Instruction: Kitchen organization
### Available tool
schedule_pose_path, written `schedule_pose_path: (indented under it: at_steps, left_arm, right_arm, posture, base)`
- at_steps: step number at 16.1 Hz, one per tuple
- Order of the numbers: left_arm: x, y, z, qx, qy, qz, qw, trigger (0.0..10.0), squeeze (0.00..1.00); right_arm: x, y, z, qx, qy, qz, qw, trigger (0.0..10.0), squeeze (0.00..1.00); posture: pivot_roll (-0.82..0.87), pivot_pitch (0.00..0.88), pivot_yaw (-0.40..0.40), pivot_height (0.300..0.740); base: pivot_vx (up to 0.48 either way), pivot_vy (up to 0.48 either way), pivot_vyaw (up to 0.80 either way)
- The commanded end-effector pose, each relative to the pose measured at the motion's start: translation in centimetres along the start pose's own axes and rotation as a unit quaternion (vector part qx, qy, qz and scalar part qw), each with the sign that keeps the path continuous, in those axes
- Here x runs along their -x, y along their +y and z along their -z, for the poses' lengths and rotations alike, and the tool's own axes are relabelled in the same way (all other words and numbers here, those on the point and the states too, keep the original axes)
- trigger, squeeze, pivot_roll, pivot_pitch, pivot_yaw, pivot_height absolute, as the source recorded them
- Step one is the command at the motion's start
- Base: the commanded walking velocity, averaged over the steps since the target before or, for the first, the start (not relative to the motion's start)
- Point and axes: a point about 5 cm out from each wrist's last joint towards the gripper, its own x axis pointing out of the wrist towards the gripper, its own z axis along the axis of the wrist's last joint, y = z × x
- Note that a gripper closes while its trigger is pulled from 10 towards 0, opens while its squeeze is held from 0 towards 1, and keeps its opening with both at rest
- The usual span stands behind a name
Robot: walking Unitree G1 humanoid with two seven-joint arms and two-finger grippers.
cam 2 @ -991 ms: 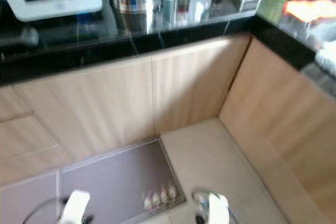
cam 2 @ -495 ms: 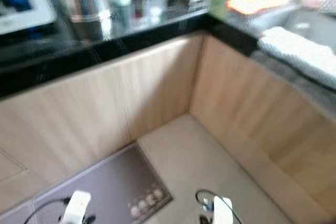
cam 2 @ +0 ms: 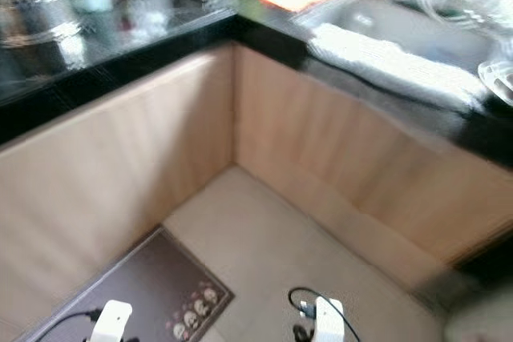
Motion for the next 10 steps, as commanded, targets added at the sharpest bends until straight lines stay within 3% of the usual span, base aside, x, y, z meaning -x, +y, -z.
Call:
schedule_pose_path:
  at_steps: [1,8,10]
  left_arm:
    - [0.01,-0.21,0.30,0.000,0.009,0.003,1.000,10.0,0.00]
    - [0.01,-0.20,0.26,-0.004,0.008,0.004,1.000,10.0,0.00]
    - [0.00,-0.23,0.20,-0.007,0.006,0.005,1.000,10.0,0.00]
  right_arm:
    - [0.13,-0.58,0.13,0.001,0.003,0.008,1.000,10.0,0.00]
    - [0.12,-0.59,0.10,-0.002,0.002,0.009,1.000,10.0,0.00]
    - [0.11,-0.60,0.07,-0.002,0.002,0.009,1.000,10.0,0.00]
  posture:
    - [0.00,0.059,-0.021,0.740]
    - [-0.01,0.074,-0.020,0.740]
    - [-0.01,0.077,-0.020,0.740]
  base:
    - [0.000,0.000,-0.65]
    - [0.000,0.000,-0.65]
    - [0.000,-0.332,-0.65]
